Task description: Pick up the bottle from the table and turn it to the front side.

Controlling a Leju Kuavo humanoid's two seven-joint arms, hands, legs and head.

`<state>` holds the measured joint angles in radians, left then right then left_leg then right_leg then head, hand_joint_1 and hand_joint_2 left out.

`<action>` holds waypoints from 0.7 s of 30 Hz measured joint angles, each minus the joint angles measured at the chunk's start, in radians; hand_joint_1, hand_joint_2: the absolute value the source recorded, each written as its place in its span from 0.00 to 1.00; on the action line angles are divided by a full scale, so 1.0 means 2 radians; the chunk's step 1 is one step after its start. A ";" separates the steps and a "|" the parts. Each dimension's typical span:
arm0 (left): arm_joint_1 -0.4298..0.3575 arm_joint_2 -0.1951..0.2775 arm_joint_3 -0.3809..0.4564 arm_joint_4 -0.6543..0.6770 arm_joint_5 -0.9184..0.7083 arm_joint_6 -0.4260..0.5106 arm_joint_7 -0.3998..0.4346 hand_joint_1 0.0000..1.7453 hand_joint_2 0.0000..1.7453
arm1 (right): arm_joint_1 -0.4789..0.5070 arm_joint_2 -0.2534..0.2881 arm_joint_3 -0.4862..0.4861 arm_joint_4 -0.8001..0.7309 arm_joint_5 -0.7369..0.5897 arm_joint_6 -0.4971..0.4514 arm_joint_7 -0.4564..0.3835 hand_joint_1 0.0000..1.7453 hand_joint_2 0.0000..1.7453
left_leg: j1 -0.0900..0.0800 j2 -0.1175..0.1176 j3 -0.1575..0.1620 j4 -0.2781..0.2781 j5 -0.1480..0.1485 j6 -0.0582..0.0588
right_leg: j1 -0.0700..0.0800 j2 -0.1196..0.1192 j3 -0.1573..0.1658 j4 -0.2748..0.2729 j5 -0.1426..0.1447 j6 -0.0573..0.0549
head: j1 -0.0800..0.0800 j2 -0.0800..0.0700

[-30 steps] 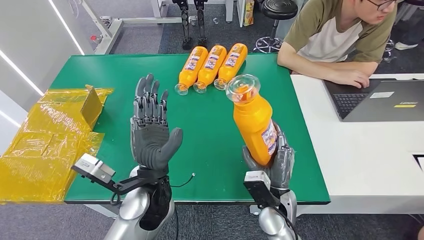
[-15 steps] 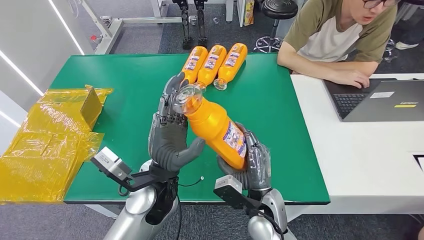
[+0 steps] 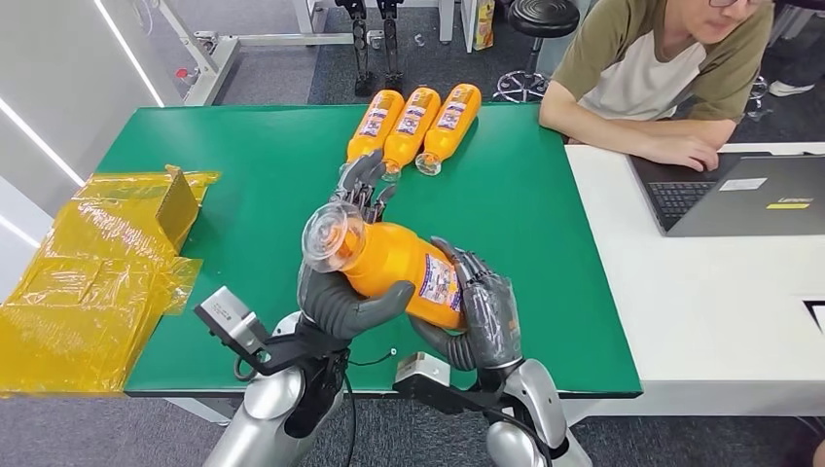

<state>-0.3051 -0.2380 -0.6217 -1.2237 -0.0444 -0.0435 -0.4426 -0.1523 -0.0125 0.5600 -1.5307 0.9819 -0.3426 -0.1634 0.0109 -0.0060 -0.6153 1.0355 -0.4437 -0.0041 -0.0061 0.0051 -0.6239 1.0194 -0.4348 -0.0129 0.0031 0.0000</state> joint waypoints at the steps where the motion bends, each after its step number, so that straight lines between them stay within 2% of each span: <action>1: 0.002 0.000 0.003 -0.001 -0.003 -0.001 0.001 0.00 1.00 | 0.000 -0.001 0.000 -0.001 0.003 0.008 0.001 1.00 1.00 | 0.000 0.000 0.000 0.000 0.000 0.000 | 0.000 0.000 0.000 0.000 0.000 0.000 | 0.000 0.000; 7: 0.015 0.000 0.018 -0.006 -0.015 -0.007 0.003 0.00 1.00 | 0.000 -0.001 0.000 -0.001 0.017 0.037 0.004 1.00 1.00 | 0.000 0.000 0.000 0.000 0.000 0.000 | 0.000 0.000 0.000 0.000 0.000 0.000 | 0.000 0.000; 8: 0.017 0.000 0.020 -0.007 -0.016 -0.008 0.003 0.06 1.00 | 0.000 -0.001 0.000 -0.001 0.020 0.040 0.005 1.00 1.00 | 0.000 0.000 0.000 0.000 0.000 0.000 | 0.000 0.000 0.000 0.000 0.000 0.000 | 0.000 0.000; 9: 0.019 0.000 0.022 -0.008 -0.017 -0.009 0.003 0.28 1.00 | 0.000 -0.001 0.000 -0.002 0.022 0.044 0.006 1.00 1.00 | 0.000 0.000 0.000 0.000 0.000 0.000 | 0.000 0.000 0.000 0.000 0.000 0.000 | 0.000 0.000; 11: 0.022 -0.001 0.026 -0.009 -0.019 -0.010 0.003 0.78 1.00 | 0.002 -0.001 0.000 -0.004 0.027 0.050 0.007 1.00 1.00 | 0.000 0.000 0.000 0.000 0.000 0.000 | 0.000 0.000 0.000 0.000 0.000 0.000 | 0.000 0.000; 12: 0.023 -0.002 0.028 -0.010 -0.019 -0.010 0.003 0.96 1.00 | 0.002 -0.001 0.000 -0.004 0.029 0.051 0.007 1.00 1.00 | 0.000 0.000 0.000 0.000 0.000 0.000 | 0.000 0.000 0.000 0.000 0.000 0.000 | 0.000 0.000; 13: 0.023 -0.002 0.029 -0.011 -0.020 -0.010 0.003 1.00 1.00 | 0.003 -0.001 -0.001 -0.005 0.030 0.052 0.008 1.00 1.00 | 0.000 0.000 0.000 0.000 0.000 0.000 | 0.000 0.000 0.000 0.000 0.000 0.000 | 0.000 0.000; 21: 0.027 -0.005 0.035 -0.018 -0.022 -0.015 0.003 1.00 1.00 | 0.007 -0.001 -0.003 -0.007 0.031 0.053 0.010 1.00 1.00 | 0.000 0.000 0.000 0.000 0.000 0.000 | 0.000 0.000 0.000 0.000 0.000 0.000 | 0.000 0.000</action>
<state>-0.2508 -0.2477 -0.5511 -1.2606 -0.0886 -0.0728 -0.4372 -0.1391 -0.0147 0.5544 -1.5455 1.0448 -0.2372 -0.1435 0.0108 -0.0057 -0.6153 1.0355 -0.4437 -0.0041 -0.0061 0.0052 -0.6241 1.0193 -0.4348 -0.0129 0.0031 0.0000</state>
